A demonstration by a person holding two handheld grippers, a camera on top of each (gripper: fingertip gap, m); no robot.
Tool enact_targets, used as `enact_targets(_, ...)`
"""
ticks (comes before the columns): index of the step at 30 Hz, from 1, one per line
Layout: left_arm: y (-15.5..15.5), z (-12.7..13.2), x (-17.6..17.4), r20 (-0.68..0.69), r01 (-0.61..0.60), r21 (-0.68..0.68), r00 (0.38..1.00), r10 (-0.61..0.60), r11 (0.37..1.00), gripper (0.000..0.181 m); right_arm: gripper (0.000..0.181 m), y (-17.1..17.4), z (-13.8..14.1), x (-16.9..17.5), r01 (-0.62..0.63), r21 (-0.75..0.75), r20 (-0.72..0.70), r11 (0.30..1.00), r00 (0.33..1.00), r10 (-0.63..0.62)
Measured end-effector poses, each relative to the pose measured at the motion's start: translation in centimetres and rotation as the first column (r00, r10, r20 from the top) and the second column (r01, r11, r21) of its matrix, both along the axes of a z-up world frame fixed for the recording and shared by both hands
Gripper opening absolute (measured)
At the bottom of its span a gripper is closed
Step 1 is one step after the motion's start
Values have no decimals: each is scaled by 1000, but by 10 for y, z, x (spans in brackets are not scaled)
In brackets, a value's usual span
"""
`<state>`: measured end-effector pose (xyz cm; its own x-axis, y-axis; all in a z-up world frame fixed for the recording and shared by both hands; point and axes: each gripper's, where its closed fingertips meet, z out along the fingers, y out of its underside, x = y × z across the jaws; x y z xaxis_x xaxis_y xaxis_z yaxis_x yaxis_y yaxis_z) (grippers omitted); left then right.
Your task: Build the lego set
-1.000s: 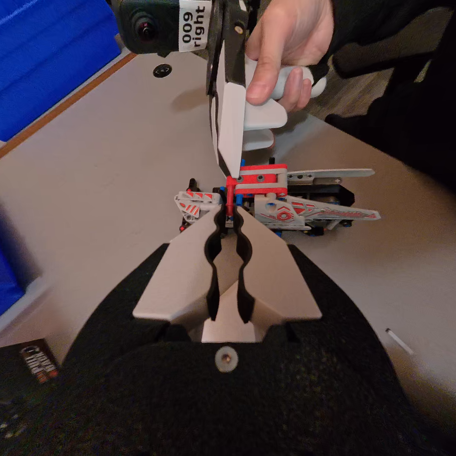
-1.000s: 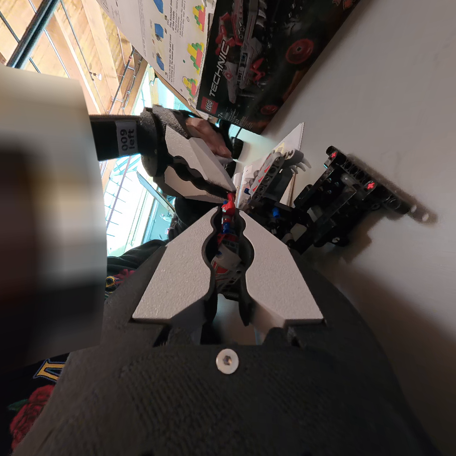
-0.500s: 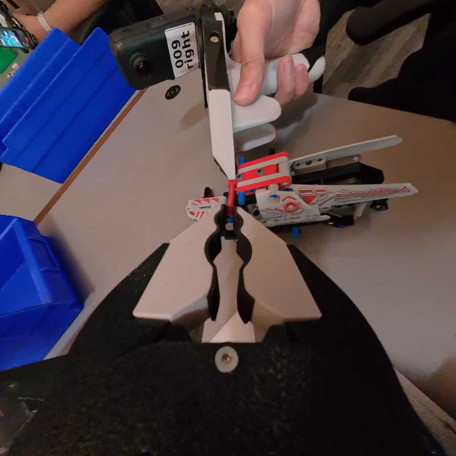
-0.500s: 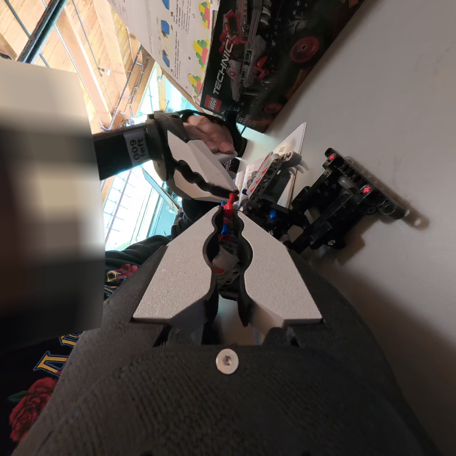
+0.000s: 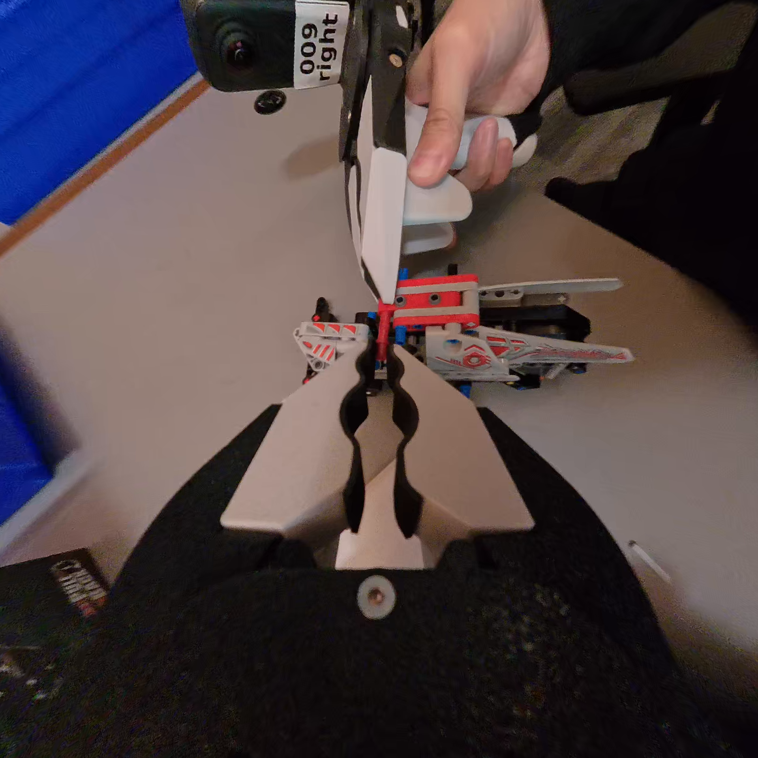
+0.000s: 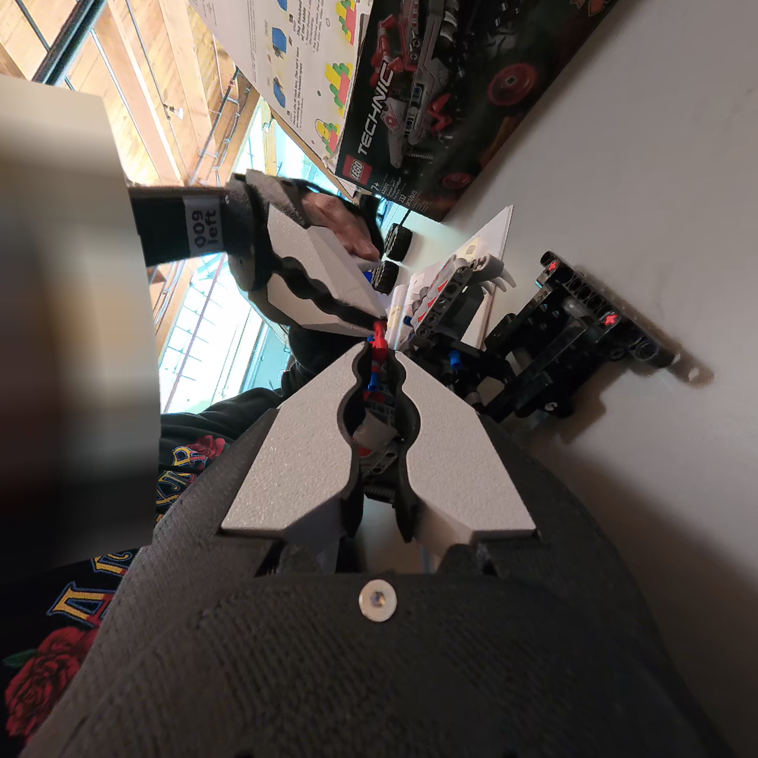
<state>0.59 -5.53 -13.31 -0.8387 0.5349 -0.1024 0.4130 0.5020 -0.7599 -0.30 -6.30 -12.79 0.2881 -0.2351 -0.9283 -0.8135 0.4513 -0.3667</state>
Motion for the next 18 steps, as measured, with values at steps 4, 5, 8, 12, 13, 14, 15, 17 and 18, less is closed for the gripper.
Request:
enact_targets(4, 5, 1, -1, -207, 33, 96, 978, -12, 995, 2, 7, 4, 0, 2, -11, -9, 5, 1000, 1000, 11)
enact_targets(5, 5, 1, 0, -253, 44, 115, 967, -14, 992, 2, 7, 4, 0, 2, -12, -13, 5, 1000, 1000, 13)
enact_targets(8, 6, 0, 0, -358, 81, 141, 933, -26, 987, 2, 7, 5, 0, 2, -19, -14, 4, 1000, 1000, 19)
enact_targets(12, 8, 1, -1, -487, 95, 191, 874, 10, 977, 3, 7, 6, 0, 3, -26, -21, 8, 999, 1000, 26)
enact_targets(13, 8, 1, -2, -526, 93, 204, 850, 29, 975, 2, 7, 6, 1, 3, -28, -22, 7, 999, 1000, 28)
enact_targets(14, 8, 1, -2, -566, 90, 224, 822, 55, 970, 3, 7, 6, 0, 3, -31, -28, 10, 999, 999, 31)
enact_targets(15, 8, 1, -3, -600, 87, 240, 796, 78, 967, 3, 7, 6, 0, 3, -32, -33, 12, 999, 999, 33)
enact_targets(17, 8, 2, -3, -666, 82, 266, 736, 122, 960, 3, 7, 6, 0, 3, -36, -38, 11, 999, 999, 36)
enact_targets(18, 8, 3, -3, -698, 83, 276, 702, 140, 958, 3, 7, 6, 0, 3, -37, -41, 10, 998, 999, 38)
